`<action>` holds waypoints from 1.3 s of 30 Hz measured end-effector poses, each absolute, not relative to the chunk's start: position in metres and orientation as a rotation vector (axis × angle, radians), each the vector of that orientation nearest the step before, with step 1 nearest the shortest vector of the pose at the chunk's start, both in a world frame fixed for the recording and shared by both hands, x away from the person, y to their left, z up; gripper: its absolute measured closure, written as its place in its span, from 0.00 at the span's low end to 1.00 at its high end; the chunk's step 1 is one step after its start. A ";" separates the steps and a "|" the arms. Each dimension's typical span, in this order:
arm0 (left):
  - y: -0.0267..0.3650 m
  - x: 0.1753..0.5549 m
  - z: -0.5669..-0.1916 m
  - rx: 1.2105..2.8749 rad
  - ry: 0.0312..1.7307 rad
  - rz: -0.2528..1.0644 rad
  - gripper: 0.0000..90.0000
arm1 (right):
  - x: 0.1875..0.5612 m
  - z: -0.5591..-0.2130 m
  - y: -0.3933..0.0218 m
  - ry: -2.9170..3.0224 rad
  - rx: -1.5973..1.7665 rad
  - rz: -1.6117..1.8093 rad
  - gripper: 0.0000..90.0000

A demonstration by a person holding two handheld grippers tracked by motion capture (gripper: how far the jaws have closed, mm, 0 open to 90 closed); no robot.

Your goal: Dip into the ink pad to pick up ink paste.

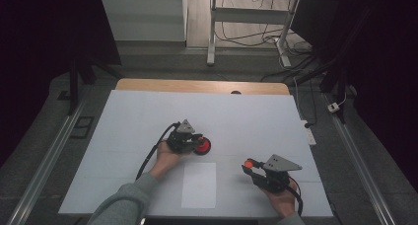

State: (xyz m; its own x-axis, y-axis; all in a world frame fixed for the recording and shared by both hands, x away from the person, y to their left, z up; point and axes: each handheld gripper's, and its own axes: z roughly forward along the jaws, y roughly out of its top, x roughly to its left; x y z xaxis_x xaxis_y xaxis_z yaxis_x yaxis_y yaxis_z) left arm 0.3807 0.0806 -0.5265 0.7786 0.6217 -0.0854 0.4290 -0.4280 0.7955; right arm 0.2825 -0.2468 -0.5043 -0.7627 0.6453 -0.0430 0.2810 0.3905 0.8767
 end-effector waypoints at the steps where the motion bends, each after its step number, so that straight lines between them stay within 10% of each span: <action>1: 0.081 0.380 -0.527 2.083 0.785 0.281 0.81 | 0.282 -0.504 -0.247 2.277 0.806 1.319 0.71; 39: 0.085 0.379 -0.532 2.057 0.791 0.255 0.82 | 0.281 -0.503 -0.247 2.271 0.798 1.326 0.71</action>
